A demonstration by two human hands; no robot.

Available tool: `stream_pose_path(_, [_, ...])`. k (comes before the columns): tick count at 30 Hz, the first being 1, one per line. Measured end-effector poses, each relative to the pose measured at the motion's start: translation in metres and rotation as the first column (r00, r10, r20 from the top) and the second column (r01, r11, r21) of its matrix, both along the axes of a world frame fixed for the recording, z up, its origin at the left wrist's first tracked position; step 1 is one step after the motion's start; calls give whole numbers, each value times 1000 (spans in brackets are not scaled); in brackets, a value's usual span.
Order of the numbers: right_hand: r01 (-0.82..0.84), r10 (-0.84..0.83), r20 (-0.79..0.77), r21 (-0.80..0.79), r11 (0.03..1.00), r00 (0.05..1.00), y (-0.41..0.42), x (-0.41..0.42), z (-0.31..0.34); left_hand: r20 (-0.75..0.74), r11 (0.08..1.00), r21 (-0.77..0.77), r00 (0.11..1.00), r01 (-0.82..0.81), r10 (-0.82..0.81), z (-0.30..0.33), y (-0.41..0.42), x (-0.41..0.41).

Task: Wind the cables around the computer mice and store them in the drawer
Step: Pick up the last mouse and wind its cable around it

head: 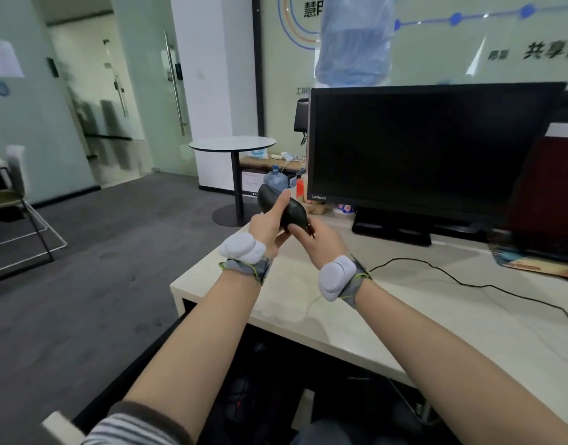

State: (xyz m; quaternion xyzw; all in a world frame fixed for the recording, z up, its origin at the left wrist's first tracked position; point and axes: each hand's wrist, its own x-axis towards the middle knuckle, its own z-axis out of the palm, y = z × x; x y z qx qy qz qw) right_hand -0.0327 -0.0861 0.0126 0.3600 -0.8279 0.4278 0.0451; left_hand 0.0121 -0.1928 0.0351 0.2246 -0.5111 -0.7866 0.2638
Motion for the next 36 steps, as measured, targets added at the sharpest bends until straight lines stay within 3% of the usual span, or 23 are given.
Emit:
stream_pose_path(5, [24, -24, -5, -97, 995, 1000, 13, 6, 10, -95, 999, 44, 995, 30, -26, 11, 25, 9])
stream_pose_path(8, [17, 27, 162, -266, 964, 986, 19, 6, 15, -178, 986, 84, 976, 143, -127, 17, 32, 15])
stream_pose_path(11, [26, 114, 315, -407, 913, 942, 25, 5, 16, -176, 983, -59, 968, 174, -182, 14, 35, 20])
stream_pose_path(14, [-5, 239, 426, -481, 877, 873, 29, 5, 17, -184, 970, -104, 954, 220, -236, 10, 37, 24])
stream_pose_path(22, [5, 241, 583, -389, 921, 776, 23, 11, 17, -279, 972, -139, 934, 191, -224, -5, 37, 27])
stream_pose_path(29, [3, 331, 646, -459, 889, 688, 24, 9, 19, -268, 982, -128, 949, 135, -166, -12, 33, 27])
stream_pose_path(33, [1, 432, 684, -535, 845, 588, 25, 4, 18, -276, 977, -162, 944, 138, -179, -15, 33, 27])
stream_pose_path(36, [16, 456, 673, -570, 821, 583, 25, 3, 19, -281, 984, -159, 952, 83, -126, -19, 33, 24])
